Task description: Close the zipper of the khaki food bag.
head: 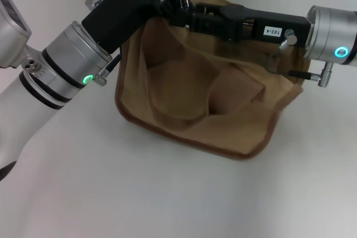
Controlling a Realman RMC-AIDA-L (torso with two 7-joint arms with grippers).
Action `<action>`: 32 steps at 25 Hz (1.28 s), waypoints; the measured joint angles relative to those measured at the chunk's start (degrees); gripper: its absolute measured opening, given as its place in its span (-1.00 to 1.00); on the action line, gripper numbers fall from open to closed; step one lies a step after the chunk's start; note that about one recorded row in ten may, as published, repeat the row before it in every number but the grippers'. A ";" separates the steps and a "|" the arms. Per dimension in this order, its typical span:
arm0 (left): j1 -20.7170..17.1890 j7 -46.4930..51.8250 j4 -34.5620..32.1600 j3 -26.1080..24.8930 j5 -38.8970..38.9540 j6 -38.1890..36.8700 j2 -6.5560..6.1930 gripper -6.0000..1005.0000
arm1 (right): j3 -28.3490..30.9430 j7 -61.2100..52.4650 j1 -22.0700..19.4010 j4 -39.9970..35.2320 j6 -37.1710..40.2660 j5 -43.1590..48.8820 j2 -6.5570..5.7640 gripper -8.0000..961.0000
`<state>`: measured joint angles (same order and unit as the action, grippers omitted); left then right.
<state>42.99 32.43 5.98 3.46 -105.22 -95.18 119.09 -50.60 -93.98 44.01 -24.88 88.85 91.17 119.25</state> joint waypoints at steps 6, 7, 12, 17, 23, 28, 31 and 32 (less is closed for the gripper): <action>0.00 0.00 0.01 -0.04 0.02 -0.01 0.00 -0.94 | 0.37 -0.29 -0.79 -0.02 -0.29 0.07 -0.14 -0.26; 0.00 0.00 0.01 -0.04 0.02 -0.01 0.00 -0.94 | 0.37 -0.29 -0.79 -0.02 -0.29 0.07 -0.14 -0.31; -0.01 0.00 0.01 -0.04 0.03 -0.01 0.00 -0.94 | 0.38 -0.32 -0.91 0.00 -0.86 0.37 -0.17 -0.56; -0.02 0.00 -0.01 -0.04 0.02 0.00 0.00 -0.94 | 0.34 -0.40 -0.94 0.01 -1.20 0.53 -0.16 -0.80; -0.62 0.00 -0.16 -0.05 0.37 0.34 0.00 -0.94 | 0.26 -2.74 -1.58 -0.40 -0.33 0.53 -0.59 -0.98; -2.57 0.00 -0.65 -2.06 0.73 2.57 -0.05 -0.94 | 0.00 -6.19 -4.23 -3.13 0.85 0.67 -0.97 -0.98; -4.49 -0.79 -0.83 -3.95 0.73 3.39 -0.16 -0.94 | 0.29 -7.37 -6.25 -4.23 1.59 0.67 -1.20 -0.98; -5.13 -1.23 -0.85 -4.65 0.73 3.53 -0.19 -0.94 | 0.33 -7.74 -6.93 -4.35 1.76 0.67 -1.40 -0.98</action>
<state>37.86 31.20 5.14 -1.18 -104.49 -91.65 118.90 -50.27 -101.73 37.08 -29.24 90.61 91.83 117.85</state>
